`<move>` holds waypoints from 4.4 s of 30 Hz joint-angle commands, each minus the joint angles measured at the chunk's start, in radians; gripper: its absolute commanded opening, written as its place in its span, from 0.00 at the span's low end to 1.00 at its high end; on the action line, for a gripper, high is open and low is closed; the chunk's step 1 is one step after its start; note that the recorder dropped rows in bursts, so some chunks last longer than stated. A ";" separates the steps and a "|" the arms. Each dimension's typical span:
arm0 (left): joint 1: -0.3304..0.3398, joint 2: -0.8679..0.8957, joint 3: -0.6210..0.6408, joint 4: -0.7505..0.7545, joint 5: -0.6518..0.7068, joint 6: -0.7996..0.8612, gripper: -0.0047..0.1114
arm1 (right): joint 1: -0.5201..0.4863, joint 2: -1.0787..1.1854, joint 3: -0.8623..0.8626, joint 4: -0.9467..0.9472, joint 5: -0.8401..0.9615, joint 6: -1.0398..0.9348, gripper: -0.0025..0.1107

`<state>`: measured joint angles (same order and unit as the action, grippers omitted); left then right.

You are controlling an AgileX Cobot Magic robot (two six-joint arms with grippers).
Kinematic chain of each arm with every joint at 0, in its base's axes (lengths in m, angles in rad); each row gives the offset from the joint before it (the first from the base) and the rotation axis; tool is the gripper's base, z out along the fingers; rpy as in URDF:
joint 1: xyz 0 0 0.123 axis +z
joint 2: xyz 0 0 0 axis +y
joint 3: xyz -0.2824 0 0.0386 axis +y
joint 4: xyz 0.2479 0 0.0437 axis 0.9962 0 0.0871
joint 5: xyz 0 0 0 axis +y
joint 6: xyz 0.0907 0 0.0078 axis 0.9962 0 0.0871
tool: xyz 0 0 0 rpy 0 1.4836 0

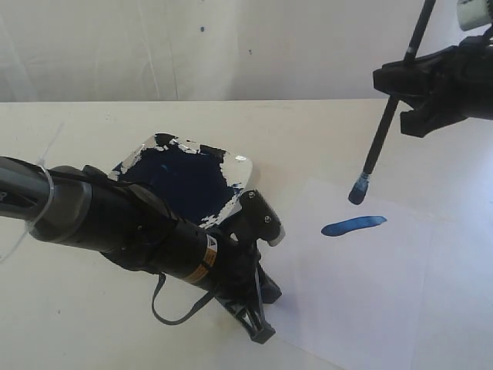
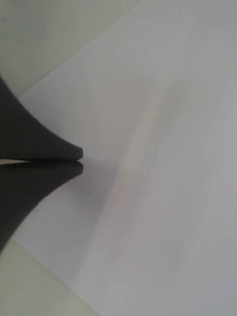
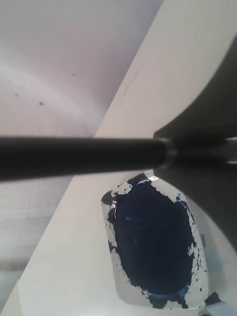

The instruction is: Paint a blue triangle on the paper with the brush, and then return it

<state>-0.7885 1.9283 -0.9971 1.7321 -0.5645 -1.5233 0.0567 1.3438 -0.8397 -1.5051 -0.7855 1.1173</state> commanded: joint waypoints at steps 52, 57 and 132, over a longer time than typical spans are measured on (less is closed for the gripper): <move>-0.004 -0.001 -0.004 0.012 0.011 0.002 0.04 | 0.353 0.096 -0.048 0.145 0.584 0.214 0.02; -0.004 -0.001 -0.004 0.012 0.009 0.002 0.04 | 0.353 0.119 -0.048 0.148 0.583 0.214 0.02; -0.004 -0.001 -0.004 0.012 0.007 0.002 0.04 | 0.353 0.137 -0.061 0.179 0.695 0.301 0.02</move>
<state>-0.7885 1.9283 -0.9971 1.7321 -0.5645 -1.5233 0.4111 1.4882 -0.9149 -1.3241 -0.1065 1.4123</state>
